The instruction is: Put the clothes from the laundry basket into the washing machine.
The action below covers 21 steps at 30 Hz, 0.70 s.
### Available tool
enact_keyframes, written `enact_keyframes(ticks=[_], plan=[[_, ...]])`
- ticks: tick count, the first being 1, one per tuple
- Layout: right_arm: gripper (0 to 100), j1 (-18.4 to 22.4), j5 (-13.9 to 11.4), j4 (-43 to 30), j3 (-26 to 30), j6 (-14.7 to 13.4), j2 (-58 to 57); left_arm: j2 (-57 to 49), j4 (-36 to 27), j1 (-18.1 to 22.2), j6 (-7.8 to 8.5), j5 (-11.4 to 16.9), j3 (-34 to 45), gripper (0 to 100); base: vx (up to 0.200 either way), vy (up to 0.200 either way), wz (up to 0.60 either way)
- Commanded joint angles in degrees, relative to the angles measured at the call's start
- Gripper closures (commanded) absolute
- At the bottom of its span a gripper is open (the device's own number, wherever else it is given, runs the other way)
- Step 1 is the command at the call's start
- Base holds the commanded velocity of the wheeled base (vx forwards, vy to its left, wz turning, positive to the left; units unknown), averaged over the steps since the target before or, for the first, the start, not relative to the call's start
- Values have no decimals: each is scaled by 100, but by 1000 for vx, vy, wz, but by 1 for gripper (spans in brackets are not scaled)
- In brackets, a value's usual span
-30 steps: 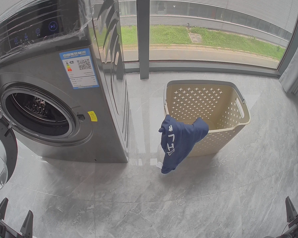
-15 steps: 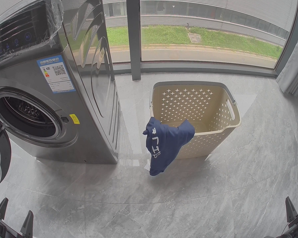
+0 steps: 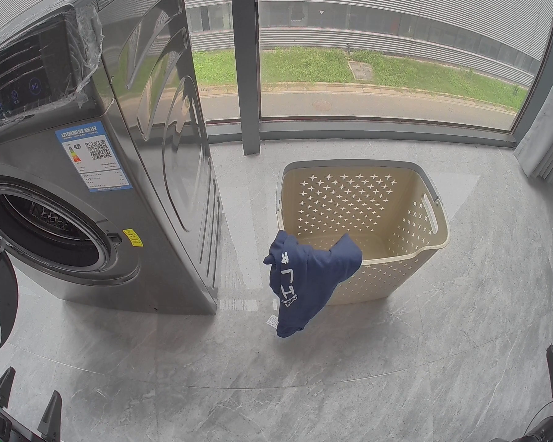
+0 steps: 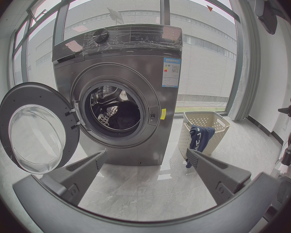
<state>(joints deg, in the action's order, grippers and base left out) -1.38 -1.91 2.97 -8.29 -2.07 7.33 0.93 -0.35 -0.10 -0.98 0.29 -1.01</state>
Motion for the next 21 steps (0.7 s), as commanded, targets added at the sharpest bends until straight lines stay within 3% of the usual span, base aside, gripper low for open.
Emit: enact_keyframes(ticks=[1,3,5,8,12,15,17,19,21], plan=[[0,-592,-731,371,-419,-408,3152,-84,0,1,-26,-3,84,0,0,0,0],[0,-811,-819,687,-437,-637,3794,-84,0,1,-26,-3,92,0,0,0,0],[0,-1233,-802,1522,-384,-900,4857,-84,0,1,-8,6,84,0,0,0,0],[0,-1374,-767,2506,-235,-918,5639,-84,0,1,18,6,92,0,67,0,0],[0,-1620,-652,3086,-199,-865,6255,-84,0,1,18,15,92,0,100,0,0],[0,-2209,-178,3192,-349,-953,6870,-84,0,1,10,6,92,0,0,0,0],[0,-2332,-81,3192,-402,-979,7011,-84,0,1,10,6,84,0,0,0,0],[0,-2763,139,3192,-630,-1137,7529,-84,0,1,1,6,84,0,0,0,0],[0,-2947,235,3192,-771,-1278,7775,-84,0,1,1,15,84,0,0,0,0]])
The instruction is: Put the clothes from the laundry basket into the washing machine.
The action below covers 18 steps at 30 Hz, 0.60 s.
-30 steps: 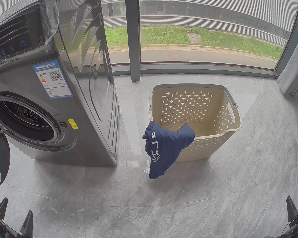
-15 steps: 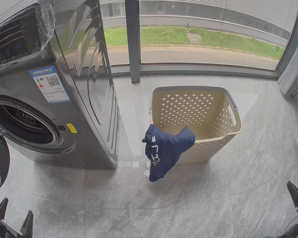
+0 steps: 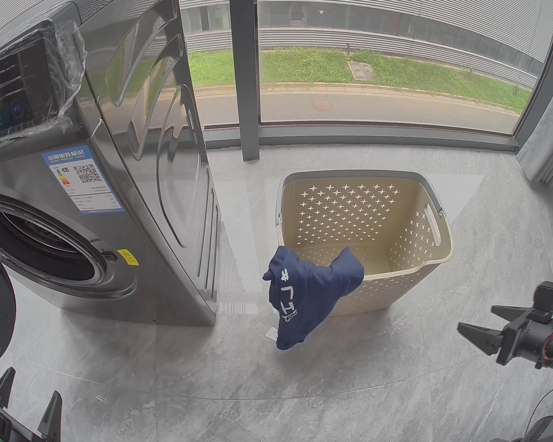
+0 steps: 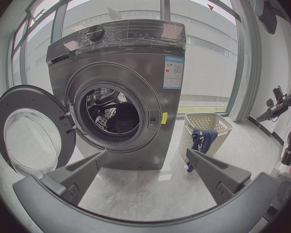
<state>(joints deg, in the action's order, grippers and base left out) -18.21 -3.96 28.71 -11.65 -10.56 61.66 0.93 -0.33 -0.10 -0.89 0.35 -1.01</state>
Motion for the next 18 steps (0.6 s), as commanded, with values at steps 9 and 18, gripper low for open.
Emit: enact_keyframes(ticks=[9,18], plan=[[0,-1940,932,618,-1383,-1352,3449,-84,-2,1,-16,9,92,0,0,0,0],[0,-1905,1178,618,-2174,-1396,4381,-84,-2,1,-25,9,84,0,0,0,0]])
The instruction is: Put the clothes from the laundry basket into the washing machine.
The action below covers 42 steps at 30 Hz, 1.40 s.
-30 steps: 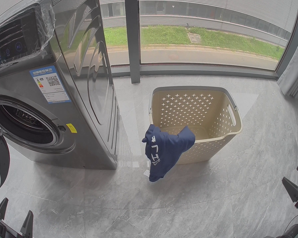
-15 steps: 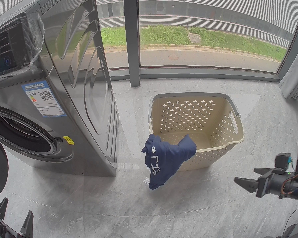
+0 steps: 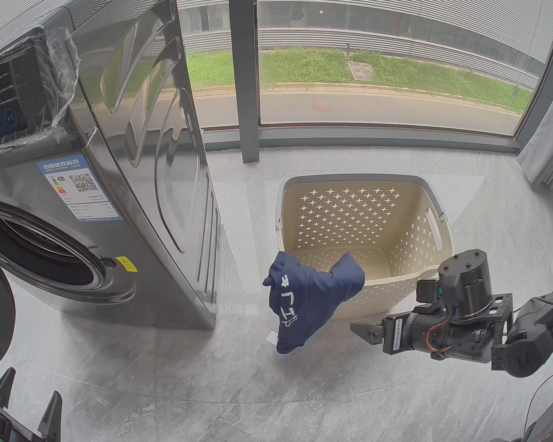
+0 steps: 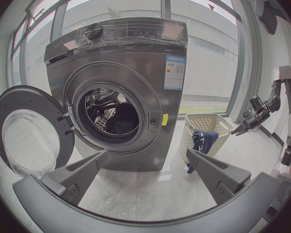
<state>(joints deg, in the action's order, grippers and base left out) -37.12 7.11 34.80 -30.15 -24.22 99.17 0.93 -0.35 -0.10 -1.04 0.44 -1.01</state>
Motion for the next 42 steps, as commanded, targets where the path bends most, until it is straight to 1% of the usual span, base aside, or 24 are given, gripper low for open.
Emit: enact_keyframes(ticks=[1,2,4,5,12,17,23,26,27,29,33,35,42], plan=[[0,-23,72,9,-387,-74,665,-84,0,1,-19,0,84,0,0,0,0],[0,-50,80,9,-466,-162,700,-84,0,1,-19,0,92,0,0,0,0],[0,-58,80,9,-501,-197,718,-84,0,1,-19,0,84,0,0,0,0],[0,-67,80,9,-598,-320,797,-84,0,1,-19,0,84,0,0,0,0],[0,-120,80,9,-694,-364,876,-84,0,1,-19,0,84,0,0,0,0],[0,-243,89,26,-888,-469,1184,-84,0,1,-19,0,92,0,0,0,0],[0,-252,98,369,-1099,-443,1676,-84,0,1,-28,-9,84,0,0,0,0],[0,-225,98,396,-1204,-443,1825,-84,0,1,-28,-9,84,0,0,0,0],[0,-217,98,396,-1345,-443,1957,-84,0,1,-28,-9,84,0,0,0,0],[0,-208,107,396,-1450,-452,2054,-84,0,1,-28,-9,84,0,0,0,0],[0,-199,265,396,-1731,-443,2282,-84,0,1,-28,-9,84,0,0,0,0],[0,-199,344,396,-1960,-452,2423,-84,0,1,-28,-9,84,0,0,0,0],[0,-85,362,422,-2373,-461,2810,-84,-9,-8,-37,-18,84,0,0,0,0]])
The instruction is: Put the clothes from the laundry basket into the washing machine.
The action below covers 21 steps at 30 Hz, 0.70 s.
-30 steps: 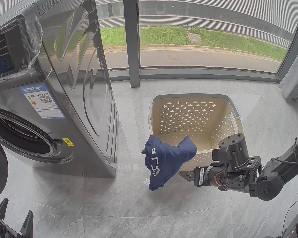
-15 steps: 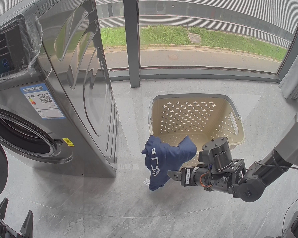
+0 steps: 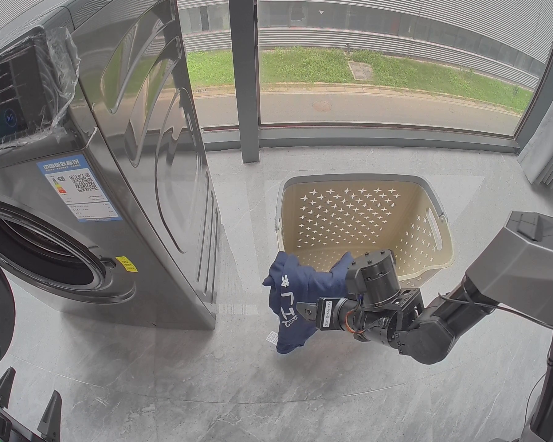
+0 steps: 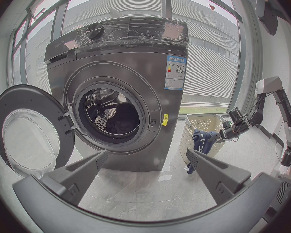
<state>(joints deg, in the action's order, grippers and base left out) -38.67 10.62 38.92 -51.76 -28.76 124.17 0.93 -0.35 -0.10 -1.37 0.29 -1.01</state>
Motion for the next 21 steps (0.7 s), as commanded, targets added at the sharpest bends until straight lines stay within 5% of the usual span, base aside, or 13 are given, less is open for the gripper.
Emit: enact_keyframes(ticks=[1,21], plan=[[0,70,19,10,-247,-7,344,-84,0,-8,-4,-3,84,0,0,0,0],[0,193,151,300,-1047,-60,968,-84,-9,-8,-4,-3,84,0,0,0,0]])
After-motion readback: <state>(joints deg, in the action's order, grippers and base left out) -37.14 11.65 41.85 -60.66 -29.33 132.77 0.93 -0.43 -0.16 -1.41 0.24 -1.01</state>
